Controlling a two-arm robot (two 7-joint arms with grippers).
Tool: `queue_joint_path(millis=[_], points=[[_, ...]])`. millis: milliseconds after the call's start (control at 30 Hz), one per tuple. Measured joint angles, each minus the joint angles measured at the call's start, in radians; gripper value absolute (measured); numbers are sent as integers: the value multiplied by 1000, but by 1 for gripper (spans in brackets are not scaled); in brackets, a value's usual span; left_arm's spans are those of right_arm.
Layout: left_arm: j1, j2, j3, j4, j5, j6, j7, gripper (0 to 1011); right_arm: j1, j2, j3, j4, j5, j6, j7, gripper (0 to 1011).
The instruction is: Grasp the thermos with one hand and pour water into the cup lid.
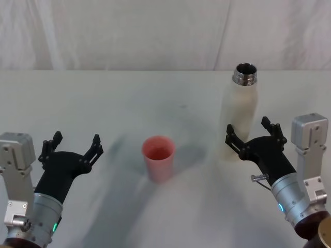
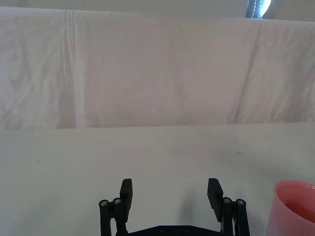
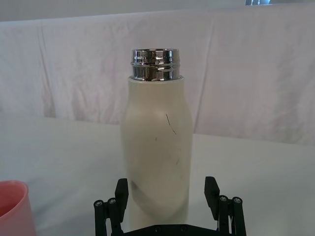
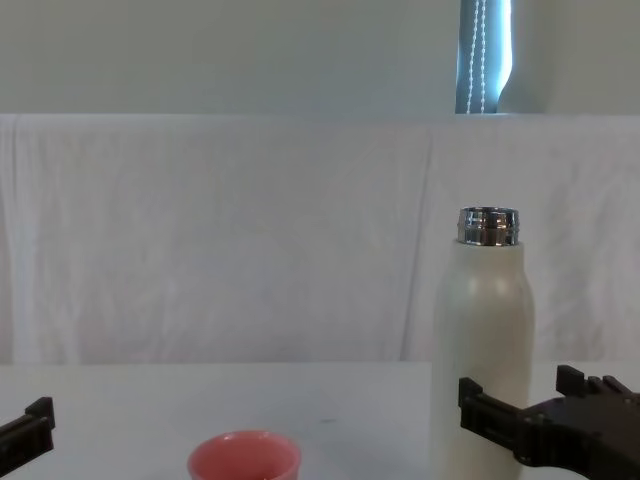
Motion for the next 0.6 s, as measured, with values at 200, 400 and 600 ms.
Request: queue_joint_path(millis=[200,400,600], points=[[0,0,0,0,0,0,0,1001,12,-7,-3,8,-4,3,3,1000],[0,0,0,0,0,0,0,1001,26,-13,-9,18,-7,6,5,1000],[0,0,0,0,0,0,0,1001,42,-19,-13,29,-8,9,7,1000]])
